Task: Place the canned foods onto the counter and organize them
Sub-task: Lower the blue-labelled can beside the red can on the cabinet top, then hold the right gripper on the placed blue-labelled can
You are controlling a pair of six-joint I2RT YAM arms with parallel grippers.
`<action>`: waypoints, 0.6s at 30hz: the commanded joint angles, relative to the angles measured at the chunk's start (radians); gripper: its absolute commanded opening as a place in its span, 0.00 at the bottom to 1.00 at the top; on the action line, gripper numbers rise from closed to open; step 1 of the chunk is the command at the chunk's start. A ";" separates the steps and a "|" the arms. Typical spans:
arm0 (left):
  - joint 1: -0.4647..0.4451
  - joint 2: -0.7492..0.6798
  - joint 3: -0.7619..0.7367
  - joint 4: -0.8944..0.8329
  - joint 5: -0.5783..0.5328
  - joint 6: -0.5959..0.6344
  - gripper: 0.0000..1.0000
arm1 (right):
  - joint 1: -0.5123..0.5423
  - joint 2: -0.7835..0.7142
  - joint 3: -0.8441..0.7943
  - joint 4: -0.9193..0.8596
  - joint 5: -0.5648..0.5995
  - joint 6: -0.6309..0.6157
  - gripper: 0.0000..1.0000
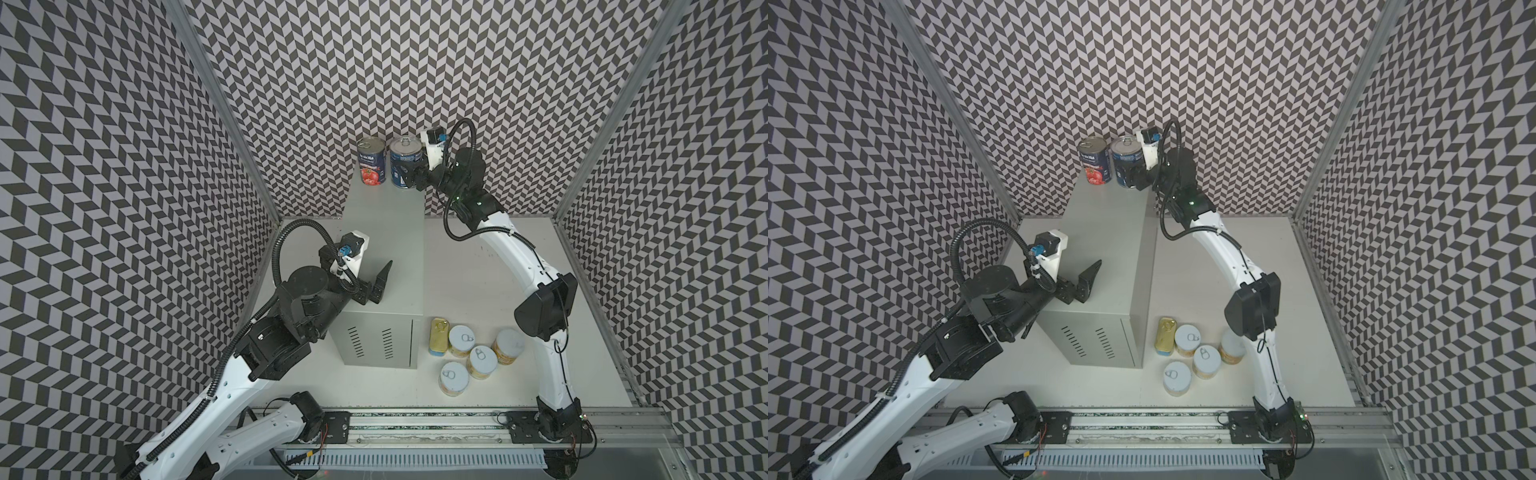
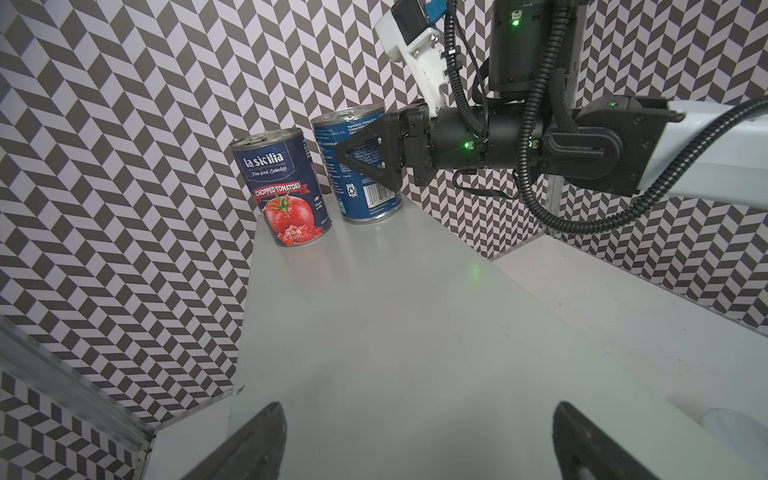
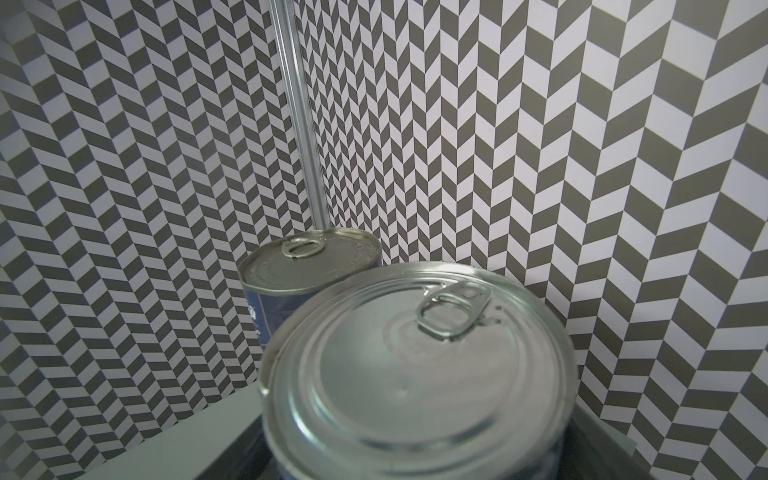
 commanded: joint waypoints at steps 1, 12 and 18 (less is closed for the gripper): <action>0.005 -0.012 -0.004 0.025 0.009 -0.002 1.00 | -0.003 0.035 0.014 -0.019 -0.023 0.017 0.80; 0.004 -0.009 -0.003 0.029 0.013 0.000 1.00 | -0.004 0.027 0.003 -0.027 -0.053 0.019 0.80; 0.004 -0.003 -0.003 0.034 0.022 -0.002 1.00 | -0.006 0.011 -0.018 -0.024 -0.054 0.013 0.80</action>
